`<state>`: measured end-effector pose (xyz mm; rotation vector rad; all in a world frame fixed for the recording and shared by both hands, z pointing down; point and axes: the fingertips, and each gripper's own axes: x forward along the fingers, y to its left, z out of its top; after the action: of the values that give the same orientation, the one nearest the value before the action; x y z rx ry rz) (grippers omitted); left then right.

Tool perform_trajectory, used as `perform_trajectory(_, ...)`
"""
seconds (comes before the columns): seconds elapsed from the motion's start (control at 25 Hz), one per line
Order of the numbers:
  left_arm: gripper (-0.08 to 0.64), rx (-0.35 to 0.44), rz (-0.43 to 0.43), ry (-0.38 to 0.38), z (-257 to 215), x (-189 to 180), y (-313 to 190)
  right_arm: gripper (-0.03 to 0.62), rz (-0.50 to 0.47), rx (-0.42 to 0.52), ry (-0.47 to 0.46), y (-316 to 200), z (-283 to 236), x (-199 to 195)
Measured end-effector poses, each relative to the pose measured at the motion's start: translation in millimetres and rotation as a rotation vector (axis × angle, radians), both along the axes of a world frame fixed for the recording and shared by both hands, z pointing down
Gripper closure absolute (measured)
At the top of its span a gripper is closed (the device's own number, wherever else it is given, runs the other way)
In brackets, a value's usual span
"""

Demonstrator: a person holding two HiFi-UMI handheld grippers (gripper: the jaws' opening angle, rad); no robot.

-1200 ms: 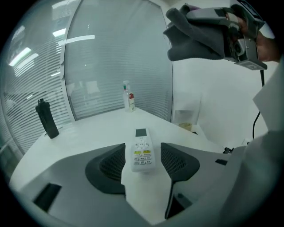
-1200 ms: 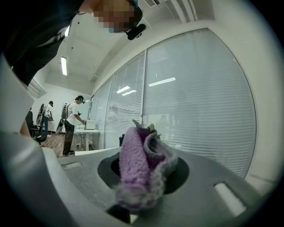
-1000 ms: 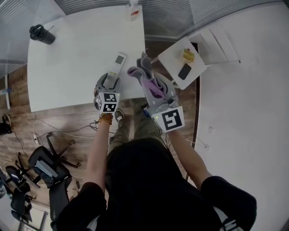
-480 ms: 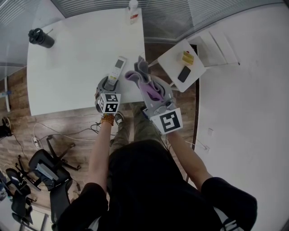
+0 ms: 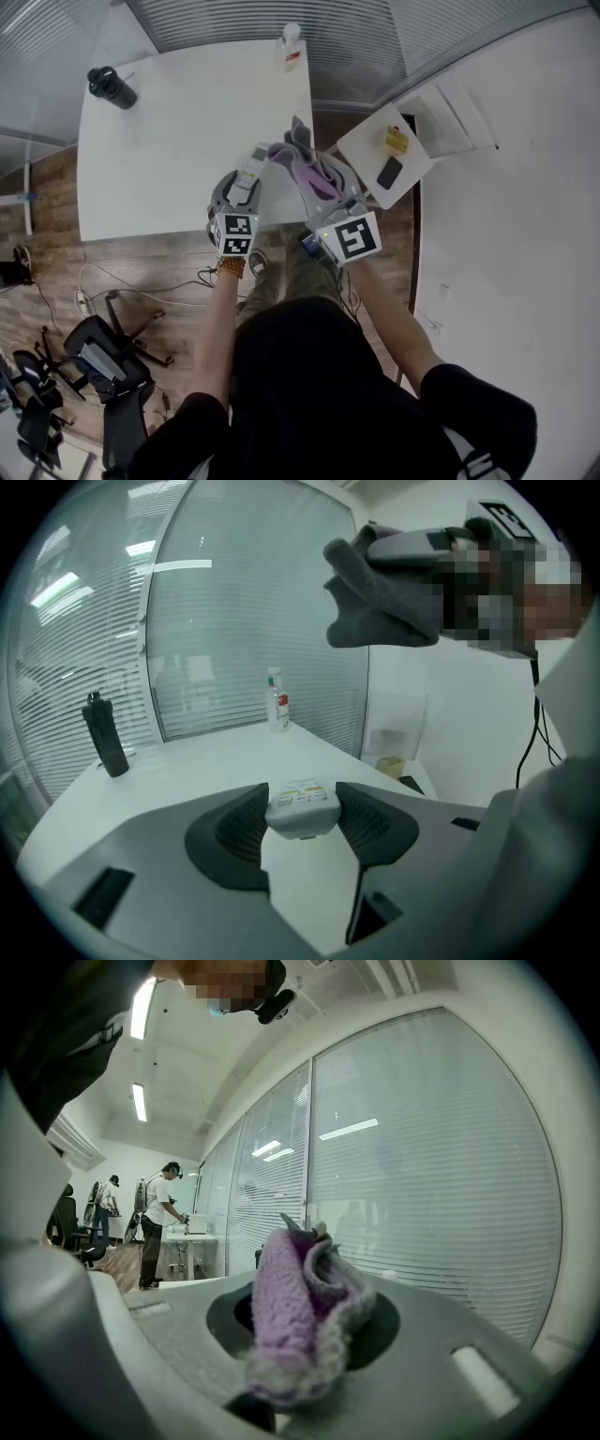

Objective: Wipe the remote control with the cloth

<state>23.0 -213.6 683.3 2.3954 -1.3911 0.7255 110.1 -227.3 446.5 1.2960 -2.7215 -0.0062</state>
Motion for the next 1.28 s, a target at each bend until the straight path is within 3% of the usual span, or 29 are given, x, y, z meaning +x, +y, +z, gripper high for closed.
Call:
perform_trajectory(0.24,0.324,-0.11,-0.007,0.008,26.1,-25.7,35.1,0.52,-0.016,0.017,-0.008,3.4,-2.6,-27.5)
perform_trajectory(0.48,0.321,-0.22,0.036,-0.081,75.9,-35.0,64.1,0.52,-0.03,-0.028,0.013,15.4,10.7,-37.6)
perform_trajectory(0.6,0.303,-0.216,0.058,-0.113,75.6,-31.4,56.0,0.521,-0.025,-0.043,0.014,15.1,14.9,-35.9)
perform_trajectory(0.84,0.299,-0.247,0.093,-0.104,80.1,-19.0,30.1,0.52,-0.021,-0.057,0.018,11.2,21.1,-34.9)
perform_trajectory(1.04,0.301,-0.288,0.076,-0.096,83.3,-16.0,25.0,0.52,-0.042,-0.064,0.013,10.7,21.7,-35.1)
perform_trajectory(1.28,0.304,-0.266,0.044,-0.051,78.5,-23.2,38.6,0.52,-0.03,-0.078,0.014,10.7,25.1,-33.5)
